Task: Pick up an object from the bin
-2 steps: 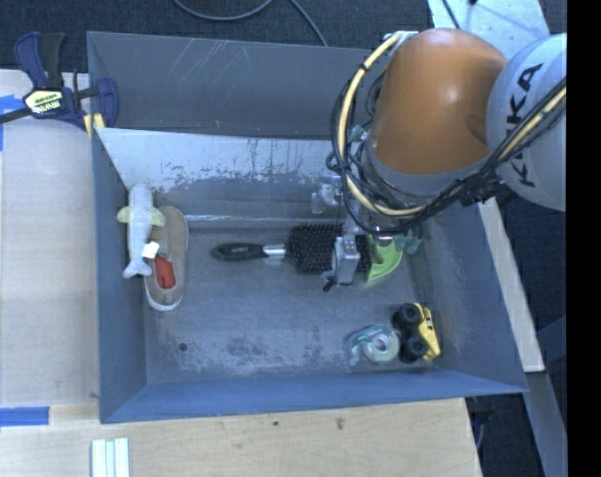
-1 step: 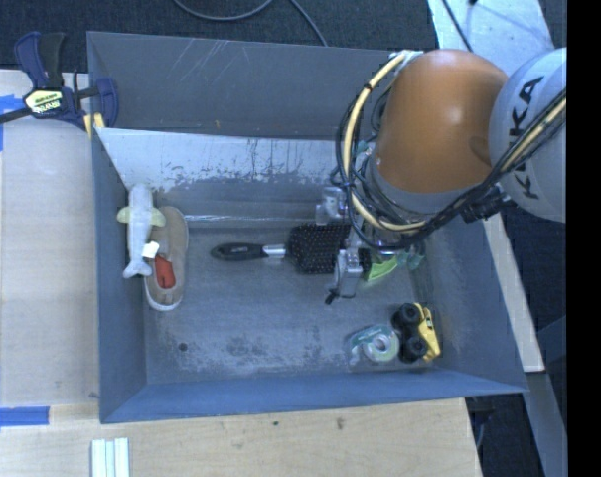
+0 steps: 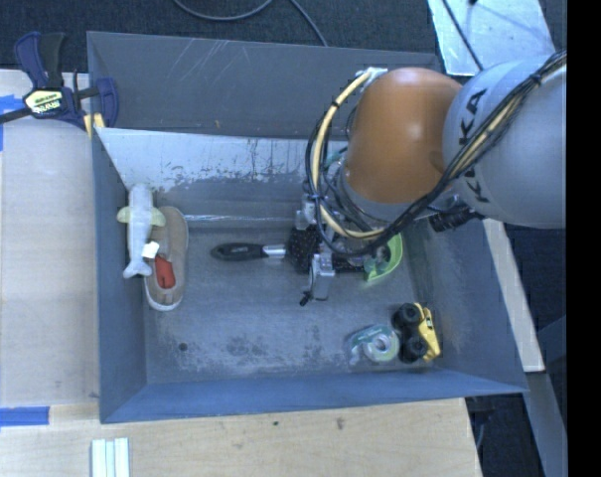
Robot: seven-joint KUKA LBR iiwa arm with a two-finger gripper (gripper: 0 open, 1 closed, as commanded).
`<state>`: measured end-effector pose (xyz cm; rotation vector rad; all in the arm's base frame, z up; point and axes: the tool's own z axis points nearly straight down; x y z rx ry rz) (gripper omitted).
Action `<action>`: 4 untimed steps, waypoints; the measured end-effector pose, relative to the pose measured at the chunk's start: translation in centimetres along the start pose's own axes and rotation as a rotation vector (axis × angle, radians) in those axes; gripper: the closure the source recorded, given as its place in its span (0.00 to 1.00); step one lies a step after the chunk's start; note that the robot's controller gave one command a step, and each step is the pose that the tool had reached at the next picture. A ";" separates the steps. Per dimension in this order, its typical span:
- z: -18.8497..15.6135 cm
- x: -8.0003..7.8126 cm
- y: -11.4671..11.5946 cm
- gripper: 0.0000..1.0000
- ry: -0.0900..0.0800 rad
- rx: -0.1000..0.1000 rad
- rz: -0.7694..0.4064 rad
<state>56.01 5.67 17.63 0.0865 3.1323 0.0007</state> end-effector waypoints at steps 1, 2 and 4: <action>4.1 -2.2 1.3 0.00 0.001 -0.001 -0.080; 7.2 -4.9 2.0 0.00 -0.006 -0.001 -0.126; 7.1 -4.0 0.9 0.00 0.000 -0.001 -0.147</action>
Offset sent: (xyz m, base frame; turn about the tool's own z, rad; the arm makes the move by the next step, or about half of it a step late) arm 0.0557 0.0194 -0.0811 -0.1341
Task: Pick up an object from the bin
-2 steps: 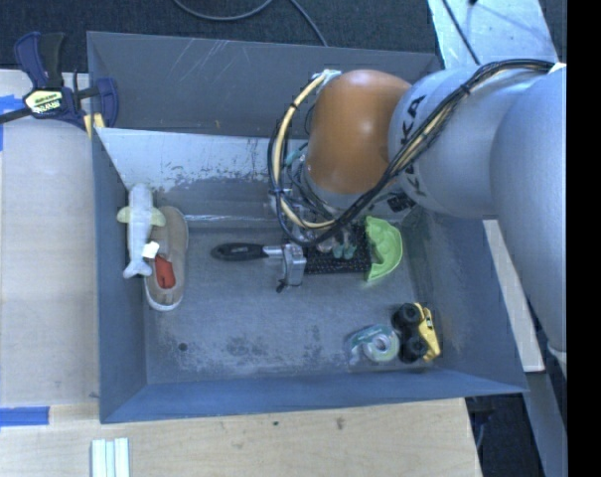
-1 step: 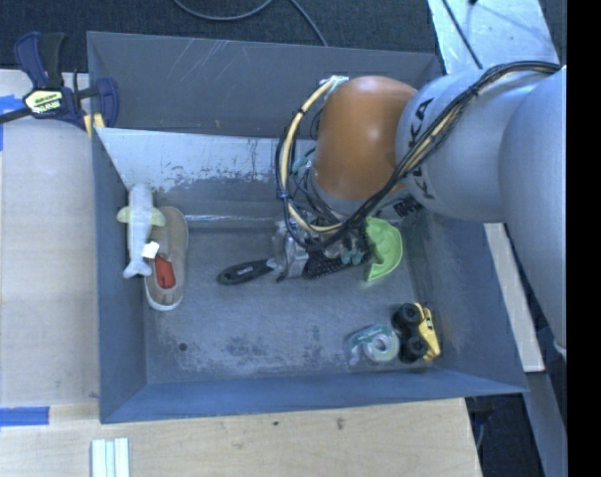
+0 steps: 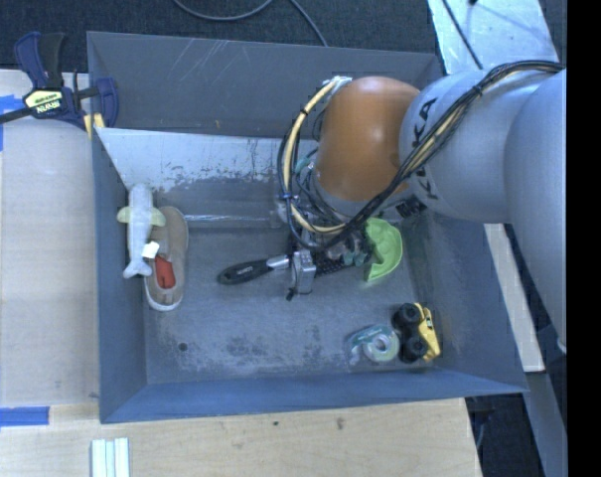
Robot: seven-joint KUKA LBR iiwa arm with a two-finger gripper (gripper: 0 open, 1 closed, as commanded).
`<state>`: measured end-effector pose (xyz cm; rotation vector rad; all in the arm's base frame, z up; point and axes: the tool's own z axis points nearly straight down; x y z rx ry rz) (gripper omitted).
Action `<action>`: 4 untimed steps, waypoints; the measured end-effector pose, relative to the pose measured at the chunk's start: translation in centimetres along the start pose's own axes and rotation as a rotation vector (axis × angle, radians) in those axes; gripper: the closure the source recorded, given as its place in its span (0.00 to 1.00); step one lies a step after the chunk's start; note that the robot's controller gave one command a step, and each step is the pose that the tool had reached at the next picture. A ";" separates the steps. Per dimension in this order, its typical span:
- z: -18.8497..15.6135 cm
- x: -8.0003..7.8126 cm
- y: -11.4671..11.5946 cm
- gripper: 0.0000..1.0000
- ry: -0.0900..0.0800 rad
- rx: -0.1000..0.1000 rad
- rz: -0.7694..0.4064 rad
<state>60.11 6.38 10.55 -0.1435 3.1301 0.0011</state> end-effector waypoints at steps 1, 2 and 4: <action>0.0 0.0 0.0 1.00 0.000 0.000 0.001; 0.0 0.0 0.0 1.00 0.000 0.000 0.001; -7.7 -0.8 4.5 0.00 -0.004 0.000 -0.053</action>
Offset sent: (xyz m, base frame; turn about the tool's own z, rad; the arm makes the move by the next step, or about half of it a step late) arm 0.0000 0.0000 0.0000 0.0000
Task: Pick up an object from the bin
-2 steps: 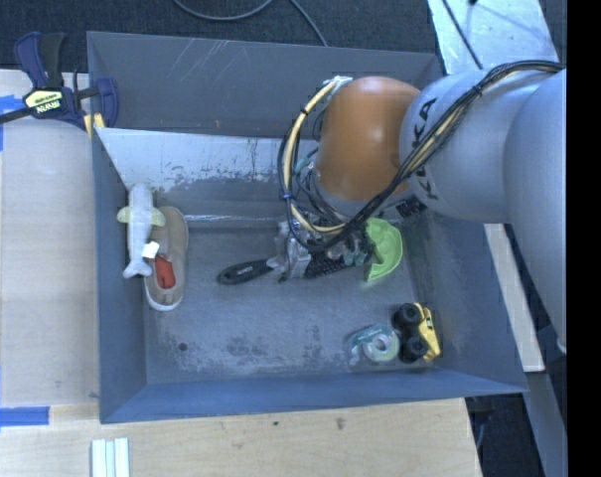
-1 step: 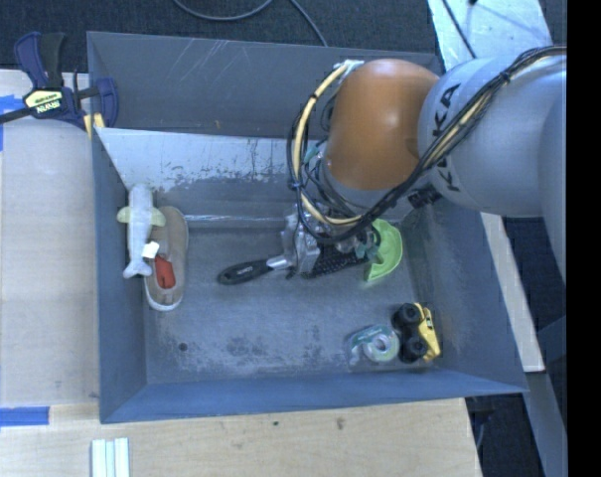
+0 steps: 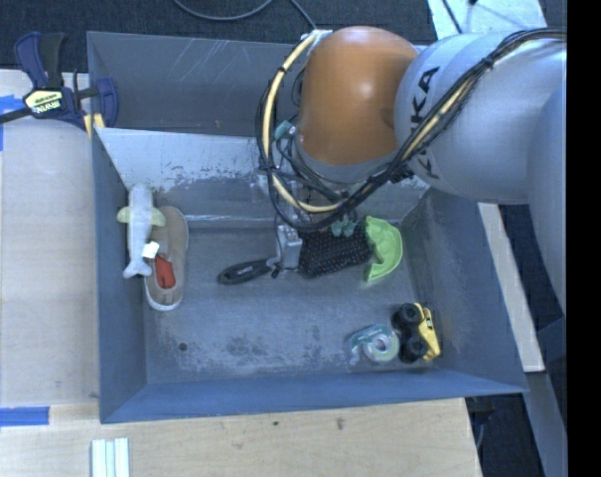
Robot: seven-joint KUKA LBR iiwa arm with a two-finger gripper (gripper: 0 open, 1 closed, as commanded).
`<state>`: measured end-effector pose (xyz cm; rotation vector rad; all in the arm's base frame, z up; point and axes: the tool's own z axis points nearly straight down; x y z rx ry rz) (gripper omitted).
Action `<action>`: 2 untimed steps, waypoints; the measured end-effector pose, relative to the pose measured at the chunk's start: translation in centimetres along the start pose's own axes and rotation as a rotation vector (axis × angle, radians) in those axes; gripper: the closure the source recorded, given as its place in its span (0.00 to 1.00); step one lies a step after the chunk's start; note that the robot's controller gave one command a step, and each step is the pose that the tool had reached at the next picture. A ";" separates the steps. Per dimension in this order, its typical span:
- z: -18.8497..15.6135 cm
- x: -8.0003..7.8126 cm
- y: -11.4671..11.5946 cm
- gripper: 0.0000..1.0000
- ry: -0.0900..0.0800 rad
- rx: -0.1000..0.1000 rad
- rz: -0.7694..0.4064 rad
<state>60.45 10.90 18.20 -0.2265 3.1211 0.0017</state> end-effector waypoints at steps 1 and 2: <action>0.0 0.0 0.0 0.00 0.000 0.000 0.000; 4.2 -0.3 0.4 0.00 -0.007 0.000 -0.069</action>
Offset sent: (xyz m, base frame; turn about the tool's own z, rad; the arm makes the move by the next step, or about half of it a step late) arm 0.0013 0.0109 -0.1120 -0.1702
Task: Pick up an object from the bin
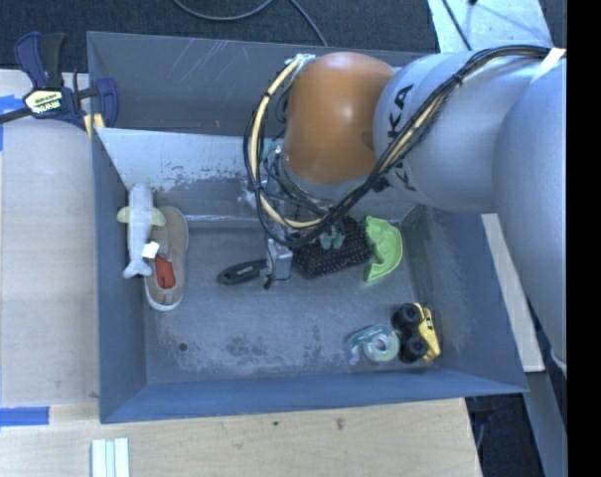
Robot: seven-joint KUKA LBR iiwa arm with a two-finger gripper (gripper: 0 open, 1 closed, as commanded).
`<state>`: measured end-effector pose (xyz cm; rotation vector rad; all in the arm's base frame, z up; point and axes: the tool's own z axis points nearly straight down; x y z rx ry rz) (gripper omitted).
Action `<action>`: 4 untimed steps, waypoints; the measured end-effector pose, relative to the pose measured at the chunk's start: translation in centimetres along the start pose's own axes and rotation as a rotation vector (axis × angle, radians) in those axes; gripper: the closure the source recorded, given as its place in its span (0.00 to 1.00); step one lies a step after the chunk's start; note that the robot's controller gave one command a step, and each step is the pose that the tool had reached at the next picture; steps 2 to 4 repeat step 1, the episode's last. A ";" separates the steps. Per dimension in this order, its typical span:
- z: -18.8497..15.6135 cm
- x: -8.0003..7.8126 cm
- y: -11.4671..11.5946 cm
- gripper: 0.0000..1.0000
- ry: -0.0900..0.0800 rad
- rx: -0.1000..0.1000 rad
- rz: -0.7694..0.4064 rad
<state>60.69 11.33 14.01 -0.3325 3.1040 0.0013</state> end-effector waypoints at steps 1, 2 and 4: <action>6.5 -1.2 -0.7 1.00 0.005 -0.001 0.065; 6.5 -1.2 -0.7 1.00 0.005 -0.001 0.065; 6.5 -1.2 -0.7 1.00 0.005 -0.001 0.065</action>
Offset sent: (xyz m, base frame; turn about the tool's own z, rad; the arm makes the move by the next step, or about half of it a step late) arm 0.0000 0.0000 0.0000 0.0000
